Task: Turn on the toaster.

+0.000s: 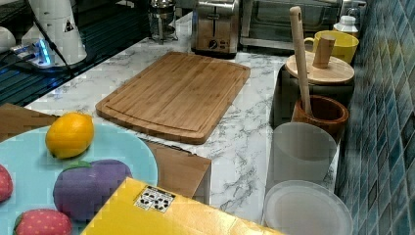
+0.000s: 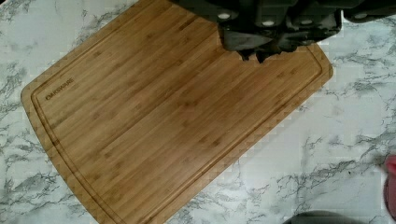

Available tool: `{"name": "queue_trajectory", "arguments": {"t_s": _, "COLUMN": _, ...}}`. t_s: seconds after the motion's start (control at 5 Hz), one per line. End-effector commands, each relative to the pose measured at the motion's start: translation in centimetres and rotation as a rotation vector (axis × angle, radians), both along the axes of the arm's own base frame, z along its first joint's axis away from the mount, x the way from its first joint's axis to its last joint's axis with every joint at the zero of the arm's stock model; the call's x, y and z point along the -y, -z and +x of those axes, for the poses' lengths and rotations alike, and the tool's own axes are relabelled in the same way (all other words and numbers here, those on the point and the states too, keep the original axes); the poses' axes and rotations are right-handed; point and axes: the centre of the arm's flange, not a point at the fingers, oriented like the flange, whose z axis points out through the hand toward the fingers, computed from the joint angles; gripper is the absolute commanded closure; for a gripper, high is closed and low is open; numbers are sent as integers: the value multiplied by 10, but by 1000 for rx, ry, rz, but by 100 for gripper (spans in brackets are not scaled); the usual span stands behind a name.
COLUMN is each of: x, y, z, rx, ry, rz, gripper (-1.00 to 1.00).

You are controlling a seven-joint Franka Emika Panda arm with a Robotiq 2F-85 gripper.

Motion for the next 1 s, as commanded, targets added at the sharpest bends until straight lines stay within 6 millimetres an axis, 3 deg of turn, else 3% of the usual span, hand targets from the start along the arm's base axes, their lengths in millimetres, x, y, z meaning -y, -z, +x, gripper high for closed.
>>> {"name": "queue_trajectory", "arguments": {"t_s": 0.2, "x": -25, "y": 9, "z": -14, "rx": 32, "ry": -173, "rz": 39, "gripper": 100}}
{"name": "queue_trajectory", "arguments": {"t_s": 0.6, "x": -78, "y": 34, "z": -43, "rx": 114, "ry": -493, "rz": 87, "gripper": 100}}
{"name": "queue_trajectory", "arguments": {"t_s": 1.0, "x": -101, "y": 50, "z": -65, "rx": 171, "ry": -684, "rz": 180, "gripper": 100}}
